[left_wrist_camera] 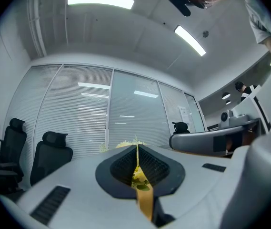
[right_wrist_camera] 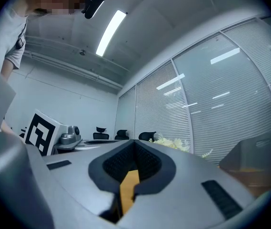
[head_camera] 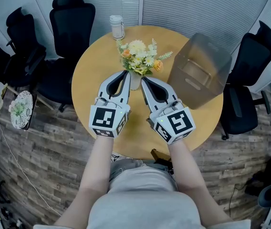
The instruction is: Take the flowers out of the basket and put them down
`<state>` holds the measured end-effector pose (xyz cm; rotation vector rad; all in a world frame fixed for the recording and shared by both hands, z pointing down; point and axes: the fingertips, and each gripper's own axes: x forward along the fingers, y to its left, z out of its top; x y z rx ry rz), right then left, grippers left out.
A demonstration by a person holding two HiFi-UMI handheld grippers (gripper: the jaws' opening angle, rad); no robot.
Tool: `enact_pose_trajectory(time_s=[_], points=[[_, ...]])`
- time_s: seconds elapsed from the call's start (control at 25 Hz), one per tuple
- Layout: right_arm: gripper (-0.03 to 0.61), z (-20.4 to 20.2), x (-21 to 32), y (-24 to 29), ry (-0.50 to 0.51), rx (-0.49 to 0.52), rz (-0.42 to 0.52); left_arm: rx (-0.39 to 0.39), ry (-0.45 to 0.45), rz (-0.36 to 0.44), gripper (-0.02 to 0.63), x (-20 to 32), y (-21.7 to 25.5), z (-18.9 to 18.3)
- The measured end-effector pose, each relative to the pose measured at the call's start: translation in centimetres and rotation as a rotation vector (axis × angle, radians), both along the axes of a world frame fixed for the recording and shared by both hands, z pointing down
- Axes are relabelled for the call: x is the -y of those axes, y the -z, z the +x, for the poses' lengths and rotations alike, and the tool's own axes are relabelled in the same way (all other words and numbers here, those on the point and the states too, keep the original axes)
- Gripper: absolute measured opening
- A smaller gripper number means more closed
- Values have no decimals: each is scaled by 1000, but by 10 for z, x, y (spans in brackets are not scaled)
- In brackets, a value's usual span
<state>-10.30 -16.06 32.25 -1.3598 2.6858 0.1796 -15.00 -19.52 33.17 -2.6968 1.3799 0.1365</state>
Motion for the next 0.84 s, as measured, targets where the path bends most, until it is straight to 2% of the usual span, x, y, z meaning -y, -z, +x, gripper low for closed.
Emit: enact_pose_trajectory(time_s=[0.84], points=[[23, 13, 10, 3, -51, -4, -1, 10, -30, 30, 3, 4, 4, 18]])
